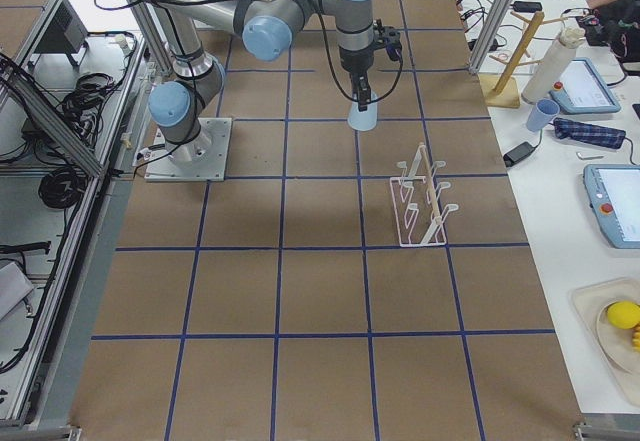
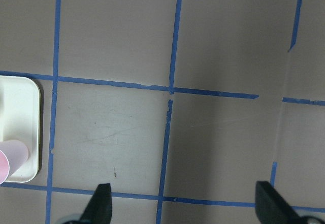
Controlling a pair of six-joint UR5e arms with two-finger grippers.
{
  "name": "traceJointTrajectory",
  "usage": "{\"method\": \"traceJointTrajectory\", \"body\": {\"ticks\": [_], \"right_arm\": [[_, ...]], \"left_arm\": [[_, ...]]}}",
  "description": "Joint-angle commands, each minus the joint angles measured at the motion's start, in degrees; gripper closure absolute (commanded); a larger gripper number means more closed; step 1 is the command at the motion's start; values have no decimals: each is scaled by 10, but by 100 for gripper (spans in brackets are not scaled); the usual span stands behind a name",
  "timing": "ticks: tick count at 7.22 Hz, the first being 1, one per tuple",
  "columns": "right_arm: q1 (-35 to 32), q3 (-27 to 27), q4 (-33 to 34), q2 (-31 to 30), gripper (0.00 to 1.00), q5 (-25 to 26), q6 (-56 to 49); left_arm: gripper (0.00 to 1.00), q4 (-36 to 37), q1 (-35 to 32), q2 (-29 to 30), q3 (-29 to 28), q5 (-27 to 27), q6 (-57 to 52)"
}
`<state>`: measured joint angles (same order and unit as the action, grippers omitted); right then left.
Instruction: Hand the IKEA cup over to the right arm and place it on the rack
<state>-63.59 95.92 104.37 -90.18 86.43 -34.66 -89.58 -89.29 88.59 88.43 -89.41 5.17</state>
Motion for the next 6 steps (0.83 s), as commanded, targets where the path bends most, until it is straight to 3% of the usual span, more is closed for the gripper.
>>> {"method": "traceJointTrajectory", "body": {"ticks": [1,4,6], "right_arm": [[12,-33,23,55,96,-10,-2],[28,-50,30,89,96,-25,-1],[36,-51,78,115,96,-28,-6]], "left_arm": [[0,1,0,-4,6,-1,-12],[0,4,0,0,4,-1,-38],[0,10,0,2,4,3,-37]]}}
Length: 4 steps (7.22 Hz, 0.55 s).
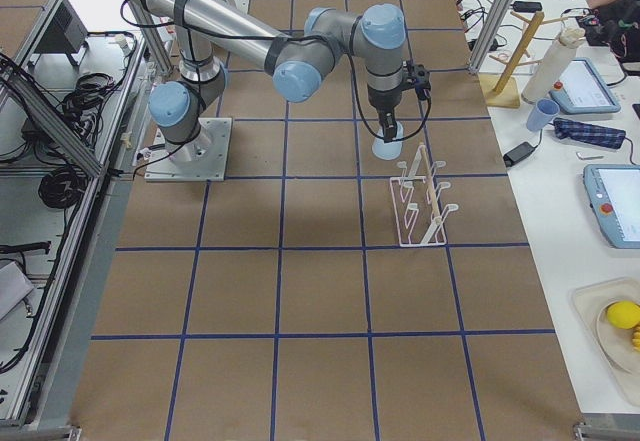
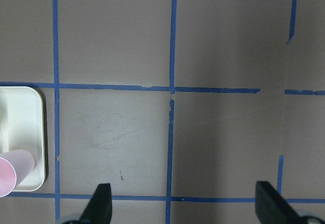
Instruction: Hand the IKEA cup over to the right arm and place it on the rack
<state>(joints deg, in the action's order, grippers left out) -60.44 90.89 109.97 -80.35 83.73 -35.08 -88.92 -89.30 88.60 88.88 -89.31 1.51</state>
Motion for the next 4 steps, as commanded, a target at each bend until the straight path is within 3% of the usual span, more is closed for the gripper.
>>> {"method": "traceJointTrajectory", "body": {"ticks": [1,4], "right_arm": [[4,0,29,20,95,-1,-2],[4,0,55,41,94,-9,-2]], "left_arm": [[0,3,0,0,1,2,0],[0,4,0,1,1,3,0]]}}
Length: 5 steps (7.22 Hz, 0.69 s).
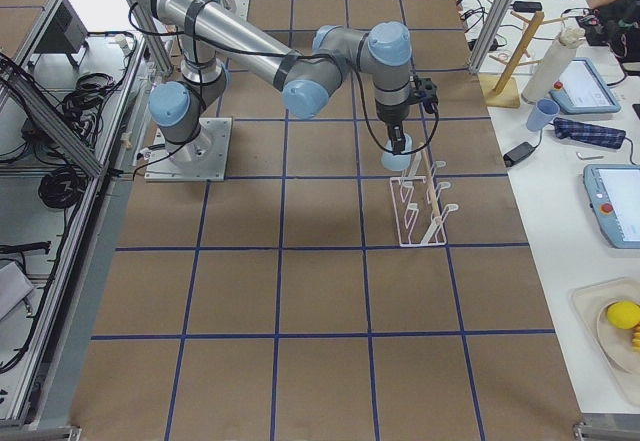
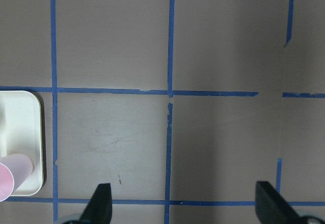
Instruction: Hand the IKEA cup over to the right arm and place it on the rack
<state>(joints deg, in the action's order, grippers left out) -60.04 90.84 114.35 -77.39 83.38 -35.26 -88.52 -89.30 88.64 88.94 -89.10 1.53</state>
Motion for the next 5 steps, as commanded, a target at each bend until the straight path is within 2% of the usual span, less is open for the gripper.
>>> {"method": "traceJointTrajectory", "body": {"ticks": [1,5], "right_arm": [[0,0,11,16,94,-5,1],[0,1,28,37,92,-5,4]], "left_arm": [[0,2,0,0,0,1,0],[0,2,0,0,0,1,0]]}}
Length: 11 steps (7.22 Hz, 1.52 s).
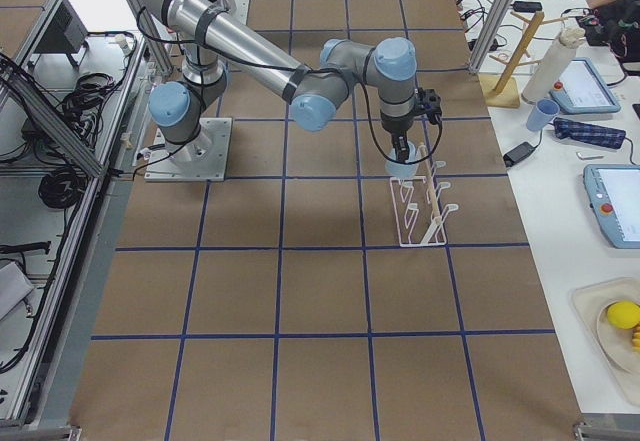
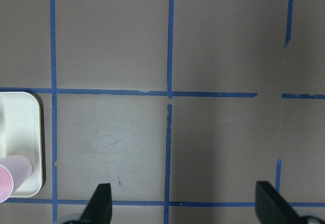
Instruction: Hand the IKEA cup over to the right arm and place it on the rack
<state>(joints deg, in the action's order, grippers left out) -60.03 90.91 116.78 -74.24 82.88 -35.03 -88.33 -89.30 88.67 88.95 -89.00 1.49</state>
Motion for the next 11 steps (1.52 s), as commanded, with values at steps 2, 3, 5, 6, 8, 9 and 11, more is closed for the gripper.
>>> {"method": "traceJointTrajectory", "body": {"ticks": [2,3,5,6,8,9,11], "right_arm": [[0,1,3,23,92,0,4],[0,4,3,24,92,0,5],[0,4,5,36,91,0,5],[0,4,14,43,90,1,6],[0,4,14,45,86,1,7],[0,5,15,49,82,1,7],[0,5,15,52,41,0,7]], "left_arm": [[0,0,0,-1,0,1,0],[0,0,0,-1,0,1,0],[0,0,0,-1,0,1,0],[0,0,0,-1,0,1,0],[0,0,0,-1,0,1,0],[0,0,0,-1,0,1,0],[0,0,0,-2,0,1,0]]}}
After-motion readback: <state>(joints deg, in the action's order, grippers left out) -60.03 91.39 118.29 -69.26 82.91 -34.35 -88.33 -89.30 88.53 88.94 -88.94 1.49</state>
